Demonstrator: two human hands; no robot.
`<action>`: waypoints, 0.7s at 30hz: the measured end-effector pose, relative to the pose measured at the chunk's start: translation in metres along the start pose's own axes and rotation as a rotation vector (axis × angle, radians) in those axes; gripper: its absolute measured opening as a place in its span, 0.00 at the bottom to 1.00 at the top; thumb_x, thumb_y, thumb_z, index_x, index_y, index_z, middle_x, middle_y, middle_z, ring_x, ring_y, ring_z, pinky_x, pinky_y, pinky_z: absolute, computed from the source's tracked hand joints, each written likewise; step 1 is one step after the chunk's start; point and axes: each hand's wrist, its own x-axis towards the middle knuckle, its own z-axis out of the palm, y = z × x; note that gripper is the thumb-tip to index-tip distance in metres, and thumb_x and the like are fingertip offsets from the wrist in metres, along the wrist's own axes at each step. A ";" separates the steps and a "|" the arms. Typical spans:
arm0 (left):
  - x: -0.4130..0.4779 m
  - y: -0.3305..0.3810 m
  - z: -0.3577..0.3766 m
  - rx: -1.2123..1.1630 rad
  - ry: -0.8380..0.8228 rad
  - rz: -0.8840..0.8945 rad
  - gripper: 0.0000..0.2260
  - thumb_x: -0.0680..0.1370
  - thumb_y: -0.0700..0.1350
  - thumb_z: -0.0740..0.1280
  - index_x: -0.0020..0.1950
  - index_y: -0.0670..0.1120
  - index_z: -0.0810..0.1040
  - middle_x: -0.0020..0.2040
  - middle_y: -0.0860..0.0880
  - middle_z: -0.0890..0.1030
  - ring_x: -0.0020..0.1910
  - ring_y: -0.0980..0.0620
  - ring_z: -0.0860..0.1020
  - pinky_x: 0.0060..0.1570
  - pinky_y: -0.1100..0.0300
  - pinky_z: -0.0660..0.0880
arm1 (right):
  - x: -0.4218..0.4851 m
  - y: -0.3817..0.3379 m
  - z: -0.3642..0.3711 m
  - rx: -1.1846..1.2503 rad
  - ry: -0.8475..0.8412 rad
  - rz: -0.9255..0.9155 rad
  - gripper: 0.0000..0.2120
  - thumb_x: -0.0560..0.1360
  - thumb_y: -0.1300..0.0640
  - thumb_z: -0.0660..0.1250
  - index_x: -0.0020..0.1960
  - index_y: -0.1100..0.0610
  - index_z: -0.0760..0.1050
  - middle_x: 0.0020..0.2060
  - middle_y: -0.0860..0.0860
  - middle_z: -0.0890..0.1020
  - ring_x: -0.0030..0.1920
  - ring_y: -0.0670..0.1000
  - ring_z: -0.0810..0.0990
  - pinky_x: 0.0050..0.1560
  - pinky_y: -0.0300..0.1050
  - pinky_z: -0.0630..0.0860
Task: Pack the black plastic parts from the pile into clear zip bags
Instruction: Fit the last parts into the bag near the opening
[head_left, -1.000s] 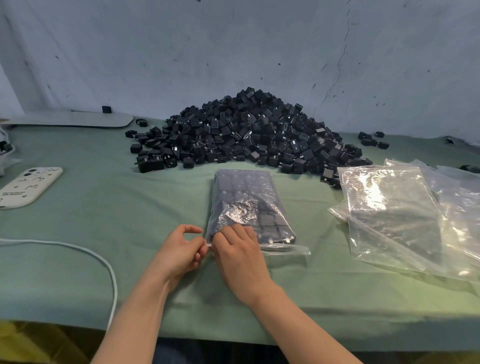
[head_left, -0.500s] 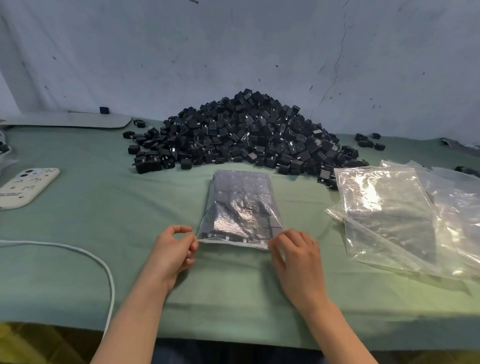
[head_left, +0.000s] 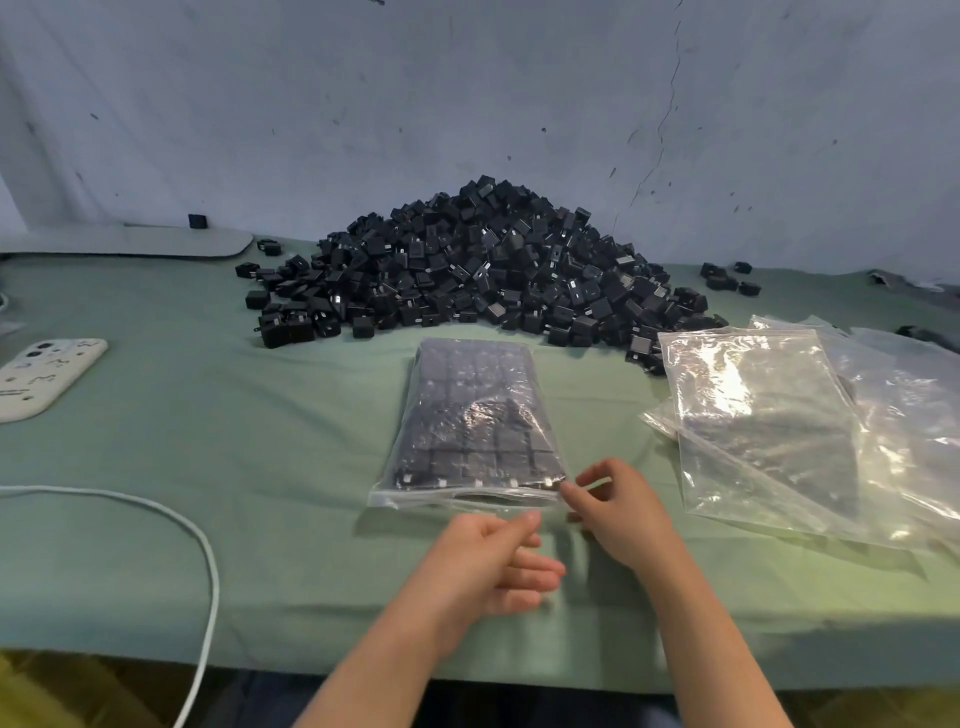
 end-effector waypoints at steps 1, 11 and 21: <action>0.002 -0.002 0.005 -0.164 -0.015 -0.048 0.14 0.78 0.48 0.65 0.52 0.36 0.73 0.42 0.38 0.84 0.34 0.51 0.83 0.28 0.64 0.76 | 0.003 -0.001 -0.001 0.069 -0.013 0.020 0.08 0.74 0.57 0.69 0.47 0.57 0.71 0.35 0.53 0.81 0.34 0.53 0.79 0.44 0.48 0.77; 0.035 0.005 0.030 -0.668 0.089 -0.096 0.07 0.80 0.41 0.63 0.51 0.36 0.70 0.36 0.36 0.80 0.24 0.49 0.80 0.23 0.64 0.77 | 0.009 0.001 -0.002 0.599 -0.054 0.196 0.09 0.72 0.71 0.66 0.45 0.60 0.70 0.31 0.57 0.75 0.29 0.51 0.72 0.33 0.42 0.72; 0.051 0.011 0.038 -0.521 0.254 -0.066 0.08 0.79 0.32 0.60 0.40 0.37 0.75 0.24 0.48 0.77 0.19 0.61 0.74 0.19 0.70 0.71 | 0.010 0.001 0.002 0.505 -0.071 0.149 0.11 0.71 0.64 0.71 0.50 0.58 0.71 0.27 0.50 0.79 0.25 0.46 0.72 0.27 0.37 0.72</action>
